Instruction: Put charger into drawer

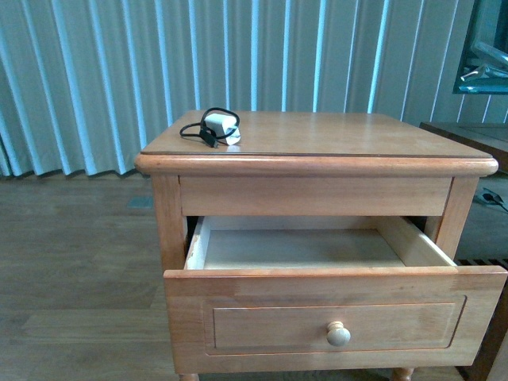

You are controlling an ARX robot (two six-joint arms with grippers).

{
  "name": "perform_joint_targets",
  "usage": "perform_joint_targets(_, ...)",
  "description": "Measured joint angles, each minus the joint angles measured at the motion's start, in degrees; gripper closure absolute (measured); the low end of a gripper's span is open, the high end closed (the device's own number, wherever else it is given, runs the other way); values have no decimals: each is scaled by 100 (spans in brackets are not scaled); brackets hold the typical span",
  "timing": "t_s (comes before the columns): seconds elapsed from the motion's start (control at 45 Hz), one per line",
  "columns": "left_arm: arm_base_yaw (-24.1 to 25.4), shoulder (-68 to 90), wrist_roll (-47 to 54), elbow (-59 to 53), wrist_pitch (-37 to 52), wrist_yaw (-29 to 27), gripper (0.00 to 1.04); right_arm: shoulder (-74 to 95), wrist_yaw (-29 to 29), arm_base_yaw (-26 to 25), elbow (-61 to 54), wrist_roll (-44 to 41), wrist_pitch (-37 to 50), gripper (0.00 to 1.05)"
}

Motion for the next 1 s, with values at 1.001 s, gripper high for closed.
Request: perform_joint_targets(1.001, -968, 6037, -1095, 2127, 3233, -1001, 6, -2, -2, 0, -2, 2, 0, 8)
